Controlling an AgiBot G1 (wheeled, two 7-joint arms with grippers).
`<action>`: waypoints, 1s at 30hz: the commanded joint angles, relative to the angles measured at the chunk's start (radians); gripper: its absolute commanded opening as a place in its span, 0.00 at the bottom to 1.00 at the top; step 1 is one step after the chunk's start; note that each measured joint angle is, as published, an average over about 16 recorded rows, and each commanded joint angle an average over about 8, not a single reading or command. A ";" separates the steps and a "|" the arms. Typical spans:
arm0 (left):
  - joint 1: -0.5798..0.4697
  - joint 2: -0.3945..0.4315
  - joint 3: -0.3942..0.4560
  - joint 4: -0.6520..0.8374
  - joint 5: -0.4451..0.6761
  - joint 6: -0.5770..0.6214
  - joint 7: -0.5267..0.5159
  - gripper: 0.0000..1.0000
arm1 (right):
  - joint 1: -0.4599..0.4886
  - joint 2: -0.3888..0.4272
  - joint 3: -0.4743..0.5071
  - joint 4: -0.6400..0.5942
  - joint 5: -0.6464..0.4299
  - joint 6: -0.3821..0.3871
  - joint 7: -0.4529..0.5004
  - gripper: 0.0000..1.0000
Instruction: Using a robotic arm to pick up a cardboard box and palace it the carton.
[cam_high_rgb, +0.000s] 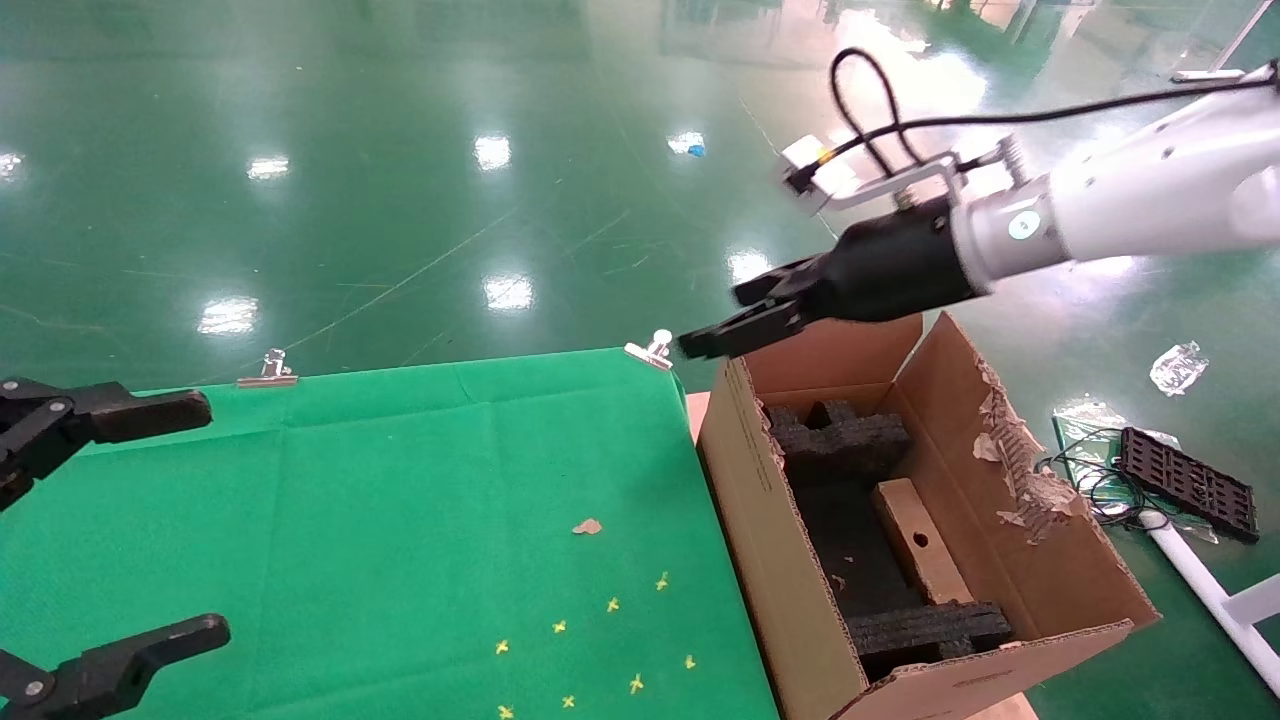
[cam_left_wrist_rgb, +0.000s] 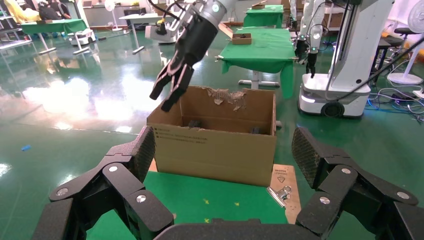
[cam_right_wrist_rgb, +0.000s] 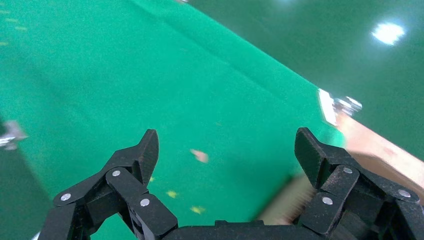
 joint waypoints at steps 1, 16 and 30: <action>0.000 0.000 0.000 0.000 0.000 0.000 0.000 1.00 | -0.041 0.009 0.046 0.038 0.015 -0.005 -0.015 1.00; 0.000 0.000 0.001 0.000 -0.001 0.000 0.000 1.00 | -0.348 0.079 0.397 0.328 0.130 -0.046 -0.127 1.00; 0.000 -0.001 0.002 0.000 -0.001 -0.001 0.001 1.00 | -0.633 0.143 0.722 0.598 0.237 -0.084 -0.232 1.00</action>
